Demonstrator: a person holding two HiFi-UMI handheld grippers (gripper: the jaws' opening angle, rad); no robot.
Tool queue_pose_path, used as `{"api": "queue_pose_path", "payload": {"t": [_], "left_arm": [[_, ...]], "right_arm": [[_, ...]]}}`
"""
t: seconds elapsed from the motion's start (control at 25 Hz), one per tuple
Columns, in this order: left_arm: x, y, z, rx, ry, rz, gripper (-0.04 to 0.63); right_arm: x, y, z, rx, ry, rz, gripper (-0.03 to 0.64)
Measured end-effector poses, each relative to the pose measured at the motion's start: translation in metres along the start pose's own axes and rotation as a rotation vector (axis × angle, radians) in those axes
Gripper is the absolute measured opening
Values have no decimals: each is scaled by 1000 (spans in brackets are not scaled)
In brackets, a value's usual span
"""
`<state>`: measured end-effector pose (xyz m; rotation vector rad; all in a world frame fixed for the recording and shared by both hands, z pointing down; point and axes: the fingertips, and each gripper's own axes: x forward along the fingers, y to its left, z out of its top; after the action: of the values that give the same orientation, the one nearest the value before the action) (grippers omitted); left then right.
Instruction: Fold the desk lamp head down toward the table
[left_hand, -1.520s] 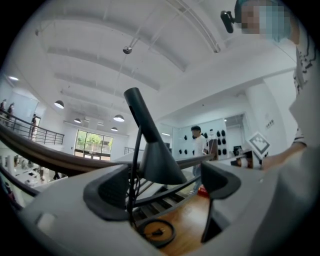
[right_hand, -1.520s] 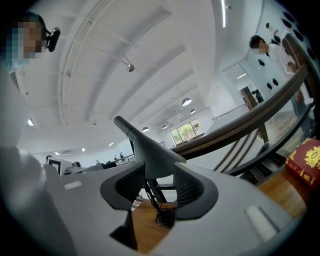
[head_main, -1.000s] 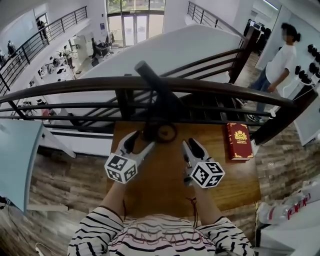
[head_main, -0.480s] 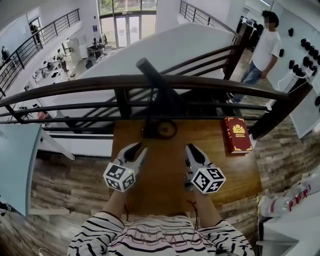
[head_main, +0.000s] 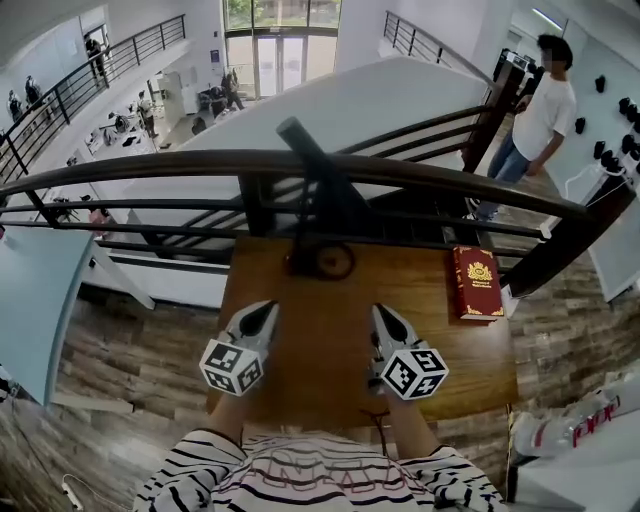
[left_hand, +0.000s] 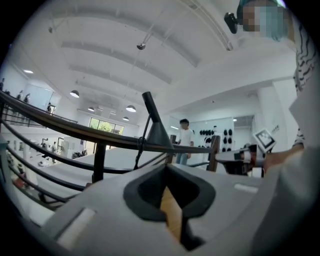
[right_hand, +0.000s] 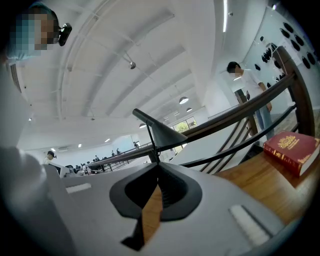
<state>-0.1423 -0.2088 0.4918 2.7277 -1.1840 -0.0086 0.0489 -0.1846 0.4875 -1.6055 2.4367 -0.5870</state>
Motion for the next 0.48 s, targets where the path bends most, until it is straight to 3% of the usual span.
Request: {"api": "queue_pose_path", "payload": {"t": [0.48], "left_arm": [[-6,-78,-29,-33,13,91,3]], "right_arm": [[-72,-37,-13,-28,79,51,0]]}}
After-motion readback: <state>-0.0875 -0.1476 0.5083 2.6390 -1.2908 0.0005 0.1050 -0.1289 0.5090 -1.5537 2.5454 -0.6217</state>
